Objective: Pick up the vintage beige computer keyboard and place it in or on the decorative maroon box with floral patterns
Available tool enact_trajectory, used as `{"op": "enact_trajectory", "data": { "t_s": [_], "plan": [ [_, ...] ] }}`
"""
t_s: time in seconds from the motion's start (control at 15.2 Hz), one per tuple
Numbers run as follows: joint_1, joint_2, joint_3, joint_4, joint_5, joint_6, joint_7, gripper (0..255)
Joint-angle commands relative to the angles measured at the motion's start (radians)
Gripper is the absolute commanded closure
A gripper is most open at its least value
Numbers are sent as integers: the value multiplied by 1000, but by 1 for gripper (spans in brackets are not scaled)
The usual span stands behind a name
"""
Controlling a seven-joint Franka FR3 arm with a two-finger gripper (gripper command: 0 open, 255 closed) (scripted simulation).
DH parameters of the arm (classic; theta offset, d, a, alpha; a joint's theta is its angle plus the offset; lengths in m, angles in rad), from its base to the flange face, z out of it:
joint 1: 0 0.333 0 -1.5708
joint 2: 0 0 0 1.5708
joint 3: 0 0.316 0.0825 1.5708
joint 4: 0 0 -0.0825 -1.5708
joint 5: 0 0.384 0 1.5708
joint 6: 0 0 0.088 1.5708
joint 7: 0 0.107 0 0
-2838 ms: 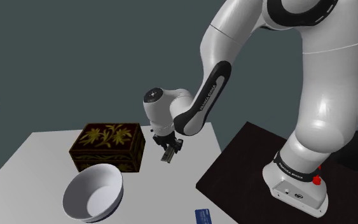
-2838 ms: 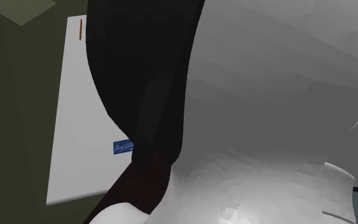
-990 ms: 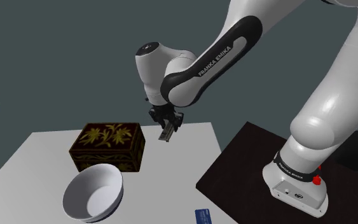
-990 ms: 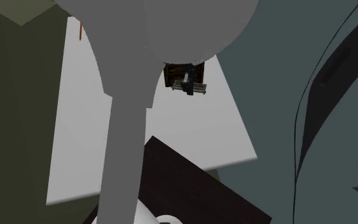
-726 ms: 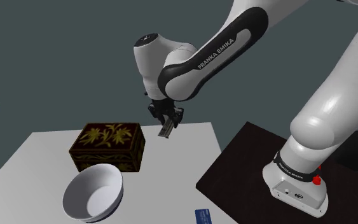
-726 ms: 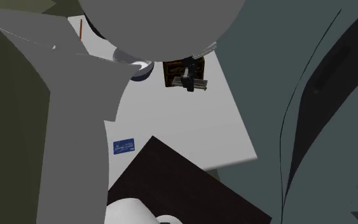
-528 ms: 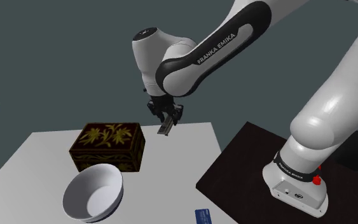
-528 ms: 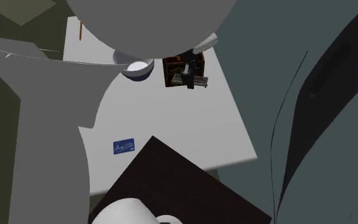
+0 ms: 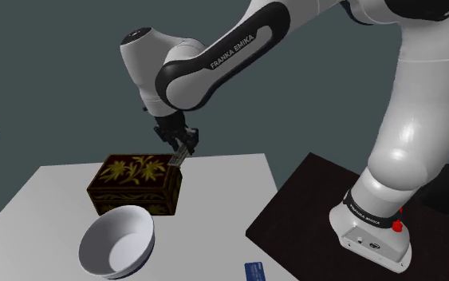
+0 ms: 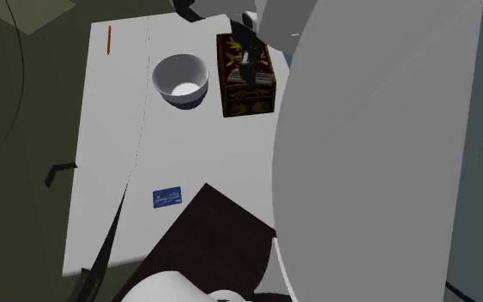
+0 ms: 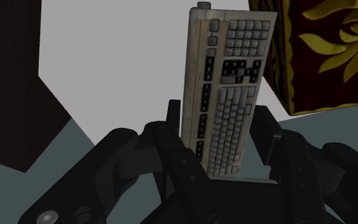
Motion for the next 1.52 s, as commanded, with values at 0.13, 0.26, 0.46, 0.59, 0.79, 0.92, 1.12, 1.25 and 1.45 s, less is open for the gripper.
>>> {"op": "enact_trajectory", "data": {
  "t_s": [0.13, 0.26, 0.46, 0.59, 0.79, 0.92, 1.12, 1.25, 1.45],
  "plan": [
    [114, 181, -42, 234, -96, -104, 53, 255],
    [177, 266, -65, 365, -130, -161, 62, 255],
    [281, 399, -101, 589, -173, -254, 57, 255],
    [362, 499, -129, 772, -199, -327, 39, 255],
    [529, 705, -184, 1184, -238, -484, -31, 255],
    [518, 702, -184, 1147, -238, -456, -21, 255],
    [504, 702, -183, 1102, -240, -417, -8, 255],
    [496, 705, -183, 1077, -243, -394, -1, 255],
    [488, 712, -185, 1046, -247, -361, 9, 255]
  ]
}}
